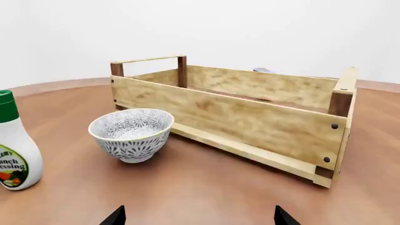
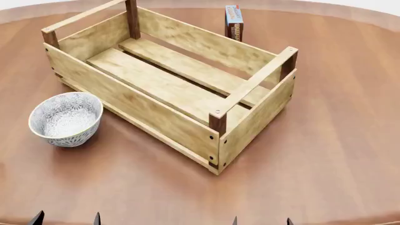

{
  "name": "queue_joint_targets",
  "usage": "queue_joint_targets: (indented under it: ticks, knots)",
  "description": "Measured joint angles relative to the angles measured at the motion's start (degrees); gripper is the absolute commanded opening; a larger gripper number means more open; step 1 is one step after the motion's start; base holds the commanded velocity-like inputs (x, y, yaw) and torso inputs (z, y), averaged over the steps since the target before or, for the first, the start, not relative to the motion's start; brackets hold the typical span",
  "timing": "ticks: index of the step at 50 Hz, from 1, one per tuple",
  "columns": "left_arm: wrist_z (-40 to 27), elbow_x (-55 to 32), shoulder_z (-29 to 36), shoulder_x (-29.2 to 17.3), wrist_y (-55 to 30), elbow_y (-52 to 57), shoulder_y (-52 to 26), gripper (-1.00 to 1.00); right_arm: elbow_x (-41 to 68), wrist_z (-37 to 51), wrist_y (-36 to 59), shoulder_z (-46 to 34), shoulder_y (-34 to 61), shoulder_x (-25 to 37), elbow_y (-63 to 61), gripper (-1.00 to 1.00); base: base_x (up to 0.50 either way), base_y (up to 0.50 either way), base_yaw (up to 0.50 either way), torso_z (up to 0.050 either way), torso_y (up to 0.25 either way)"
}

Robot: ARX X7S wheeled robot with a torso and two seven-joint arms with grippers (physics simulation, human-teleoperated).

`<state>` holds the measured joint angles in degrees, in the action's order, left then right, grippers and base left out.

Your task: Pick up the salad dressing and put it in the tray.

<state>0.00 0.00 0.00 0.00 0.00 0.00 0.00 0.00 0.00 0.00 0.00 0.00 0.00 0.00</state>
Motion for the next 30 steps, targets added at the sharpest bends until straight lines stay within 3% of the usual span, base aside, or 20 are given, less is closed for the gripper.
queue_joint_targets:
  ticks: [11,30]
  knots:
    - [-0.89,-1.4,1.53,-1.3,0.81,0.2,0.29,1.0,0.94,2.09,0.14,-1.51,0.0,1.14,0.45,1.0,0.0,0.0,0.0,0.0,0.0]
    - [-2.34,-3.08,4.54,-3.55,2.54,0.05,0.85,1.0,3.03,4.71,-3.09,-4.04,-1.09,3.28,0.7,1.0,0.0,0.5,0.0,0.0,0.0]
